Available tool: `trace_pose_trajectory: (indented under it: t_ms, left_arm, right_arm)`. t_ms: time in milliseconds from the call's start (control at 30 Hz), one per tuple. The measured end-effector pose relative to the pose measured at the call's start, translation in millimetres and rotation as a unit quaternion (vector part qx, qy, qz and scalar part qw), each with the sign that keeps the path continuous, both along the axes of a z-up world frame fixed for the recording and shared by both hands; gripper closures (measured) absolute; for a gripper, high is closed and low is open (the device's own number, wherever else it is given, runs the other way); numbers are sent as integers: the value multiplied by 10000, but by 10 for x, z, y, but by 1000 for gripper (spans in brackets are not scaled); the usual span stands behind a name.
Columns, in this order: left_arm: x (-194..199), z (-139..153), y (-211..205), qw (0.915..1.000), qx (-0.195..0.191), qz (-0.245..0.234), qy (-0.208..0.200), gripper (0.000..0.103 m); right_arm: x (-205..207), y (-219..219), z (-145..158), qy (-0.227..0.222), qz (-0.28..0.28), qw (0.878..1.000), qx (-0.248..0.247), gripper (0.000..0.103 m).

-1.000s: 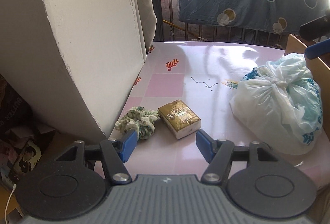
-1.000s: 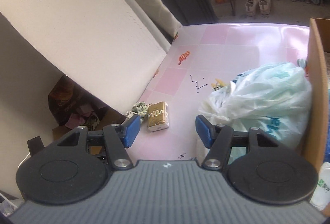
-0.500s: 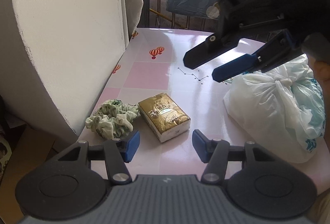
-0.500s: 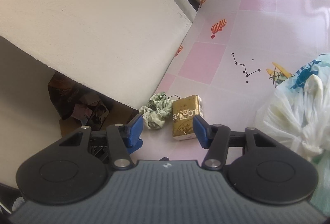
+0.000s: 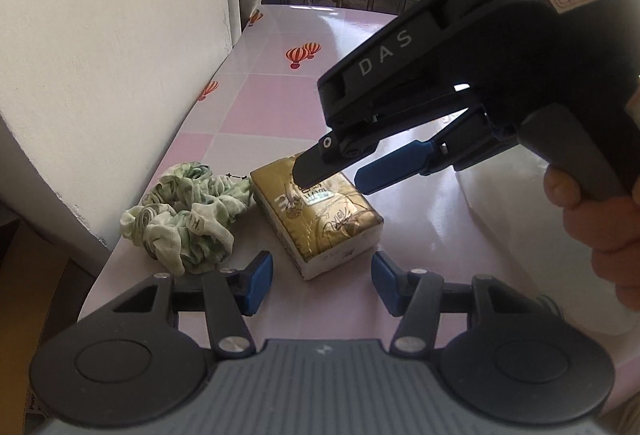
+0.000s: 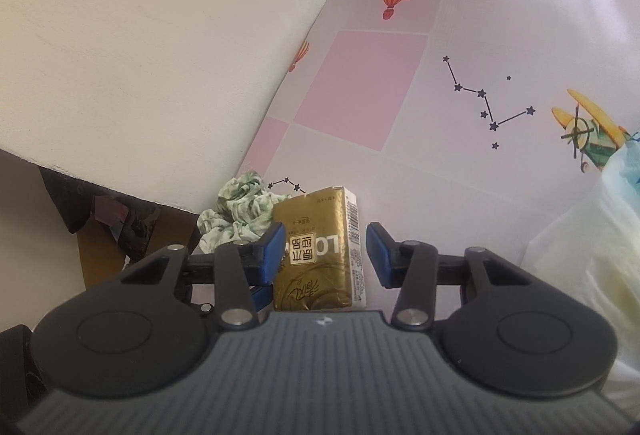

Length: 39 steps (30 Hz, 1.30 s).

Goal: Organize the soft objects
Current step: 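Grasp the gold juice box with the right tool and lift it, then carry the juice box with the right tool into the box and release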

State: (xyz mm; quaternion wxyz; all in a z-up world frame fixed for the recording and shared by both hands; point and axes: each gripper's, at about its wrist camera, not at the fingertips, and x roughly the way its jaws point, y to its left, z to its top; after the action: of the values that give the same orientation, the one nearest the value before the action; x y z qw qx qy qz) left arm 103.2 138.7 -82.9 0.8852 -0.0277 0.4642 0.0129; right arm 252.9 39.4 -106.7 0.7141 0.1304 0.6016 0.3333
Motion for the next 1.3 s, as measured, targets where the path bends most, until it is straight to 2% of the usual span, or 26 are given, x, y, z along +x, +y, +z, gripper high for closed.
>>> trace_pose_trajectory:
  t_ms: [233,533,1033,1300]
  left_arm:
    - [116,-50,14,9999,-119,82,85,49]
    - [7,53,-83,9999,-143,-28,48,50]
    - [-345,637,-481,9974,169,-463,-534,50]
    - [-410,1019,-985,9882,326,-1097,-1014,50]
  right_arm:
    - [-86,57,-102,124,151,9998,56,63]
    - [-207,-63,50,166,119,9998,27,63]
    - [-571,-570,741,-273,-185,9985,431,63]
    - [-792,-1279,1224,-698,-815,9917,705,63]
